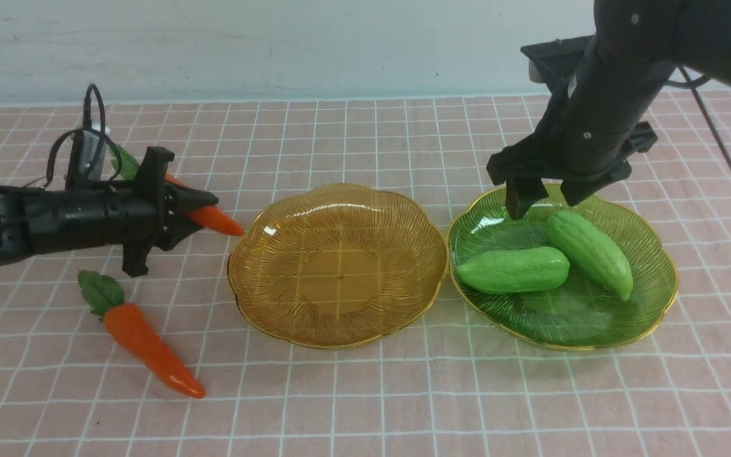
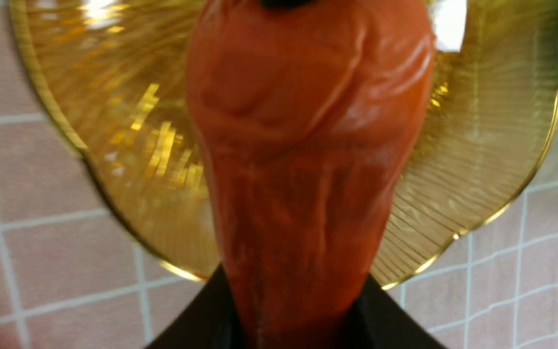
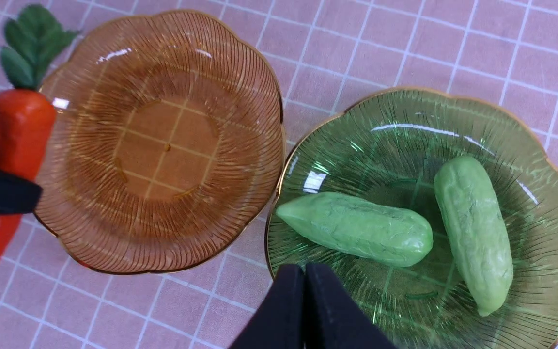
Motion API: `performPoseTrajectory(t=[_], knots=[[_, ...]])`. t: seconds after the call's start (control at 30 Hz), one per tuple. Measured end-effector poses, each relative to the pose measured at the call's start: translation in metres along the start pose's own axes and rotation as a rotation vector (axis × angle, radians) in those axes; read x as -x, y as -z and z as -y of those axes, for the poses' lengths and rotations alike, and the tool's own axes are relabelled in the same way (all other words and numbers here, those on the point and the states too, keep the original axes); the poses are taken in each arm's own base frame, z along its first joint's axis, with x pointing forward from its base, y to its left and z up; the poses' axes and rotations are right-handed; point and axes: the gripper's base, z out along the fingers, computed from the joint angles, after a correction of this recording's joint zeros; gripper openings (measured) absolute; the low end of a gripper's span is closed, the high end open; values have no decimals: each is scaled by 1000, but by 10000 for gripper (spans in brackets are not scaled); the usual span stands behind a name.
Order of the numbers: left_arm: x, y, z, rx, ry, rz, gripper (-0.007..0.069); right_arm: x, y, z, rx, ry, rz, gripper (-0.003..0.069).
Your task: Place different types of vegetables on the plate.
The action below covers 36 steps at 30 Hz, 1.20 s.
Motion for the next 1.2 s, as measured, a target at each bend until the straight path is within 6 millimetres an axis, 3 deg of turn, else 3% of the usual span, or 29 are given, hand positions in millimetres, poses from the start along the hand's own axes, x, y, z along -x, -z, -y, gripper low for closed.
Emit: performPoseTrajectory(t=[0.13,0.3,0.4,0.57,0.7,0.83,0.97,1.07,1.17,1.2], knots=[[2,-11,34,65,-42,56,207,-1,9,-1,1,1,15,-15],[14,-28,50,80,-25,143,274,-1,9,-1,2,1,14,-15],[22,-35,53,69,-20,160,365,-1,9,-1,2,2,14,-15],[33,-22,60,68,-83,160,497,-1,9,-1,2,32,14,-15],[42,6,61,90,-122,147,512,-1,9,0,1,45,14,-15],[59,68,48,198,-137,180,418,-1,9,0,-2,46,13,-15],[65,113,32,251,-114,285,232,-2,7,0,2,44,7,-15],[48,137,23,297,-136,299,60,-8,-1,0,8,42,-27,-15],[22,145,12,331,-115,268,15,-17,-12,1,9,51,-76,-15],[7,137,2,357,-71,217,6,-19,-15,2,9,50,-88,-15]])
